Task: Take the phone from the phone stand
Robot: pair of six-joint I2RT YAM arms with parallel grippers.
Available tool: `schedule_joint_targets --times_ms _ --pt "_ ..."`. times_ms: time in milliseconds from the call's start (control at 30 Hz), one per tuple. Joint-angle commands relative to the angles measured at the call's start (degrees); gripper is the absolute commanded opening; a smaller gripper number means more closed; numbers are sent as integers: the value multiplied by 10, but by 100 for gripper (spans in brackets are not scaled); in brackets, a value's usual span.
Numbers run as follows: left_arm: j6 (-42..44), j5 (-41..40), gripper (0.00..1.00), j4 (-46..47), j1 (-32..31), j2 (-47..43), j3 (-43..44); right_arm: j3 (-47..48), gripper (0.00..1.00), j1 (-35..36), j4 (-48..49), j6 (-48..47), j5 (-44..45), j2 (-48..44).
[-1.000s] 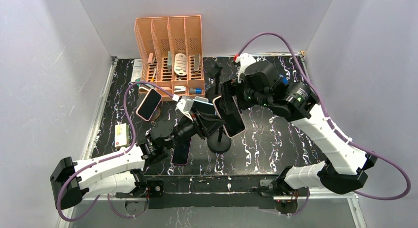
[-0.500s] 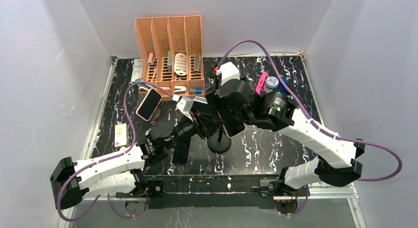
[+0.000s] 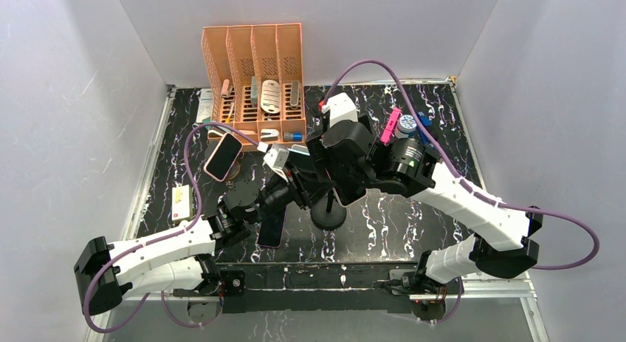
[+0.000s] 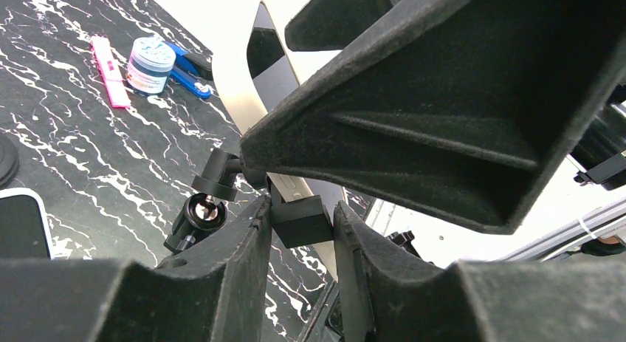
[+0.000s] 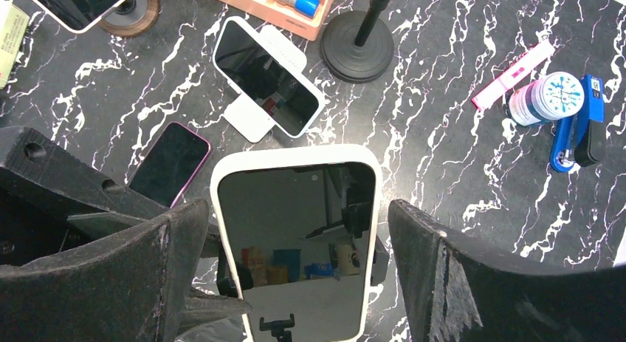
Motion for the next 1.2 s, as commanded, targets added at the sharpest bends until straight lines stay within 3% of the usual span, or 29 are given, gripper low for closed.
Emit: schedule_joint_targets --times_ms 0,267,467,767,900,1167 --pt "20 -26 0 -52 2 -7 -6 -13 99 3 14 0 11 -2" --pt "21 -25 0 -56 2 -11 -6 -27 98 -3 15 -3 -4 4" --pt "18 -23 0 -53 2 -11 -8 -30 90 -20 18 -6 -21 5" --pt "18 -21 0 -56 2 -10 -8 -52 85 -51 29 -5 -53 -2" --pt "19 -22 0 -56 2 -11 -10 -60 73 -60 32 -5 -58 -8" --pt "22 -45 0 -59 2 -22 -23 -65 26 -60 10 -5 -7 -27"
